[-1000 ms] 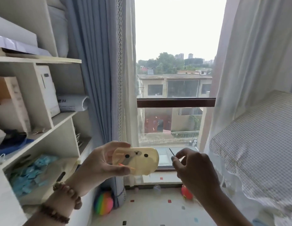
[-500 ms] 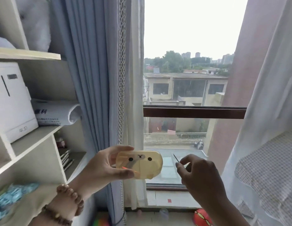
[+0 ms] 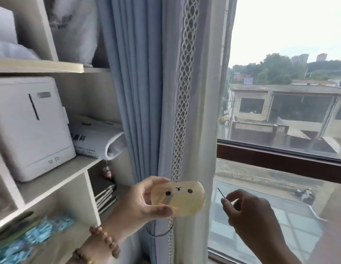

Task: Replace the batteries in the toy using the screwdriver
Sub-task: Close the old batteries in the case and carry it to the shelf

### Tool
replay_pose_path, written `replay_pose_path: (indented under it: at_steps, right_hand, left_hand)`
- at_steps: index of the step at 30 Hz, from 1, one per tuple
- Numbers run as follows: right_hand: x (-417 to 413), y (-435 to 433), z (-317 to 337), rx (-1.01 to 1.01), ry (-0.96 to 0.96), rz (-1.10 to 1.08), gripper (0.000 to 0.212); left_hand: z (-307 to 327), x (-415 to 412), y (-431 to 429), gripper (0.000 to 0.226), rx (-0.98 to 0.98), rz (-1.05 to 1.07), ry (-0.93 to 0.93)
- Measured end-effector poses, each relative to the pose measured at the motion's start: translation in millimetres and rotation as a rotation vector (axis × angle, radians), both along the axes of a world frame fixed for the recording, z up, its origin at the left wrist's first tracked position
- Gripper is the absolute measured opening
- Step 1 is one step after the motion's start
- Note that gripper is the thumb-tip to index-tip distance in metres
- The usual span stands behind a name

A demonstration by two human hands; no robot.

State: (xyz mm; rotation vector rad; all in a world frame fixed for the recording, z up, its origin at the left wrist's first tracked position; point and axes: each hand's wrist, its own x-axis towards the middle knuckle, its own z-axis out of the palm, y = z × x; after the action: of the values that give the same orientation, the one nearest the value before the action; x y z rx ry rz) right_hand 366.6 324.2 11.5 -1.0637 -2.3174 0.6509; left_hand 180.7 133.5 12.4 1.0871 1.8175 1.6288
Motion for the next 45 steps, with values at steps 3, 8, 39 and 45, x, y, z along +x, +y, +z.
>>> replay_pose_path:
  at_steps: [3, 8, 39, 45]
  right_hand:
    - [-56.0, 13.0, 0.8, 0.003, -0.029, 0.091, 0.013]
    - [-152.3, 9.3, -2.4, 0.054, -0.072, 0.279, 0.015]
    - [-456.7, -120.5, -11.6, 0.037, -0.027, 1.25, 0.017]
    - [-476.9, -136.5, -24.4, 0.192, 0.076, 1.118, 0.012]
  left_hand:
    - [-0.8, -29.2, -1.3, 0.093, 0.006, 0.106, 0.025]
    - [-10.9, -92.6, -30.4, 0.089, -0.007, 0.318, 0.059]
    - [-46.3, -210.7, -125.2, 0.083, -0.192, 1.256, 0.05]
    - [-51.5, -214.4, -129.1, 0.062, -0.267, 1.284, 0.054]
